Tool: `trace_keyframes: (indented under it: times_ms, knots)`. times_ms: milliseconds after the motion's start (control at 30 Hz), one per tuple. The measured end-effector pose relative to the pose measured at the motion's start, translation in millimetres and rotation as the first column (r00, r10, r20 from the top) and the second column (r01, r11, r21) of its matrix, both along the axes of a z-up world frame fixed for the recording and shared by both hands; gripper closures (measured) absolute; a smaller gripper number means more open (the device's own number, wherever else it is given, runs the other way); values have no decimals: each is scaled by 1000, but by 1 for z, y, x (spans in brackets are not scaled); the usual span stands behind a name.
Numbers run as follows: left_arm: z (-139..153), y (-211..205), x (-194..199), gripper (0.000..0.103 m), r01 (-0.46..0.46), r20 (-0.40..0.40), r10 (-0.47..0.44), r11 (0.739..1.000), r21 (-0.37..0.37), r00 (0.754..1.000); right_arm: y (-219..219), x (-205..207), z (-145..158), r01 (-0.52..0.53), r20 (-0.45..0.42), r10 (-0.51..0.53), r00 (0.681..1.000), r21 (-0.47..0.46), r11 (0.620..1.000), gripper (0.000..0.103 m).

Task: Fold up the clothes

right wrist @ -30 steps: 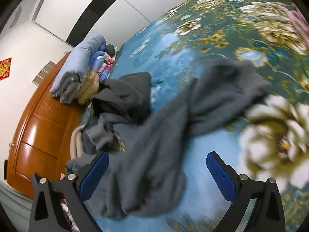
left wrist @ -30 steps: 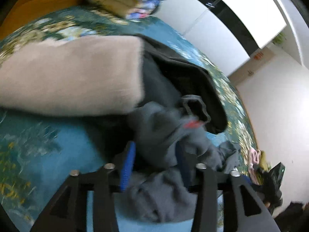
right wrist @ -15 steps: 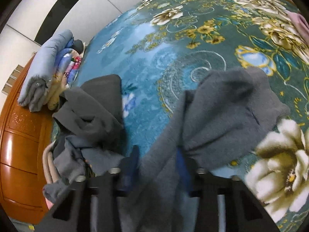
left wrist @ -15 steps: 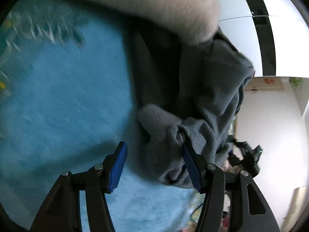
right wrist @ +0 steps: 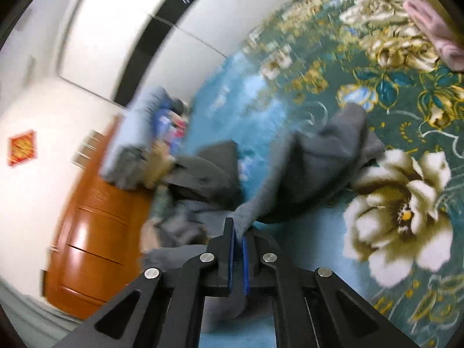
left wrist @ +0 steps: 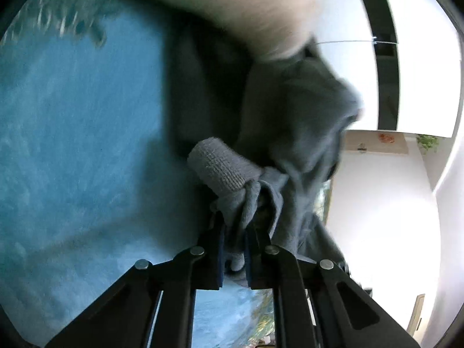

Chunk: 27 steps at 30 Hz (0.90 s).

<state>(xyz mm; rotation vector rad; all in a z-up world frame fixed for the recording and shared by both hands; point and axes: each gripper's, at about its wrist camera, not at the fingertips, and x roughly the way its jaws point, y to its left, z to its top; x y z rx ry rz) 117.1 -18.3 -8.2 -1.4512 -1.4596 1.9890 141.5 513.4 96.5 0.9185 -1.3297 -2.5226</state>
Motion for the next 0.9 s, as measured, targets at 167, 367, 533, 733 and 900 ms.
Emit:
trace_keyframes:
  times_ms: [167,367,533,733,900]
  knots:
    - [53,-1,3,93,-16,-161,12,1000,-24,987,0,69,63,47,-224,-34,974,52,998,98]
    - [71,2,-8,93,-2,-172,-13,996,-84,985,15,61,52,77,-145,-69,987,50,996,98]
    - [128,3,-58,94,-24,-281,-8,993,-114,960,16,39,88,95,-210,-68,975,120,988,98]
    - [216,-24,19,93,-110,-588,-62,961,-252,806,-8,46,147,102,-377,16,926,289,952,98]
    - [129,-38,74,93,-87,-396,-67,930,-356,916,-41,94,75,-1,-228,87,970,352,936,98]
